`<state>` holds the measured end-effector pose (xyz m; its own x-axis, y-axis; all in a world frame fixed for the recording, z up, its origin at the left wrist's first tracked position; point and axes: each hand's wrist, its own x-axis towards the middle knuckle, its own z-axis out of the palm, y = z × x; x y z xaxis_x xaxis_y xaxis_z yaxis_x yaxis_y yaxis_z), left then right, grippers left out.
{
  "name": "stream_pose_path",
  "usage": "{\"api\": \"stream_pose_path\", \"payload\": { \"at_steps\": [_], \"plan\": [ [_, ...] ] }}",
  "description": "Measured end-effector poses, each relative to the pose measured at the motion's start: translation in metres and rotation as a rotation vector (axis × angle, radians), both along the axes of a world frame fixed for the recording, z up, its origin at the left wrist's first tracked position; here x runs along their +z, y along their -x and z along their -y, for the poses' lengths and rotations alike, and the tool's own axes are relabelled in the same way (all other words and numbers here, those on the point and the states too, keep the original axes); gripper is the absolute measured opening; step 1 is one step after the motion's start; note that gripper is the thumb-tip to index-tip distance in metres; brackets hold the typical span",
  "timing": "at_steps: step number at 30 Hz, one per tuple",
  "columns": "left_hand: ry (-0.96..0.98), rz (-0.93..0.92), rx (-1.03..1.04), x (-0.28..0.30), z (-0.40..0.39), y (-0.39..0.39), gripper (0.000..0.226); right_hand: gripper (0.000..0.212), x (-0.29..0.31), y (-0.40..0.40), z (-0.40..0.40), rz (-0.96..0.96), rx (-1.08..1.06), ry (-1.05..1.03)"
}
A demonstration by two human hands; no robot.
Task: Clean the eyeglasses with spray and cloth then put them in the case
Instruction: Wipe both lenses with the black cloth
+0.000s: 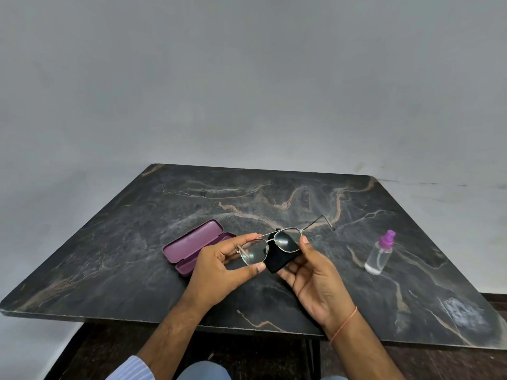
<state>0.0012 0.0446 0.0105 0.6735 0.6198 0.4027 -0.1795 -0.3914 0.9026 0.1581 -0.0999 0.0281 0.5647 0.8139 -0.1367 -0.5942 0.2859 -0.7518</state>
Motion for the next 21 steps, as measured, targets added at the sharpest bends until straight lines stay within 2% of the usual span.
{"api": "stream_pose_path", "payload": {
  "at_steps": [7,10,16,21],
  "plan": [
    [-0.113,-0.039,0.079,0.0007,0.0038,0.0021,0.061,0.027,-0.0069,0.0,-0.0062,0.03,-0.217,-0.003],
    [-0.163,-0.05,0.106,0.0014,0.005,0.0027,0.06,0.014,-0.0078,0.0011,-0.0062,0.071,-0.272,-0.013],
    [-0.189,-0.057,0.093,0.0017,0.0047,0.0028,0.06,0.021,-0.0006,0.0006,0.002,0.032,-0.088,-0.055],
    [-0.207,-0.06,0.1,0.0014,0.0047,0.0025,0.061,0.034,0.0001,0.0,0.0022,0.002,-0.05,-0.031]
  ]
}}
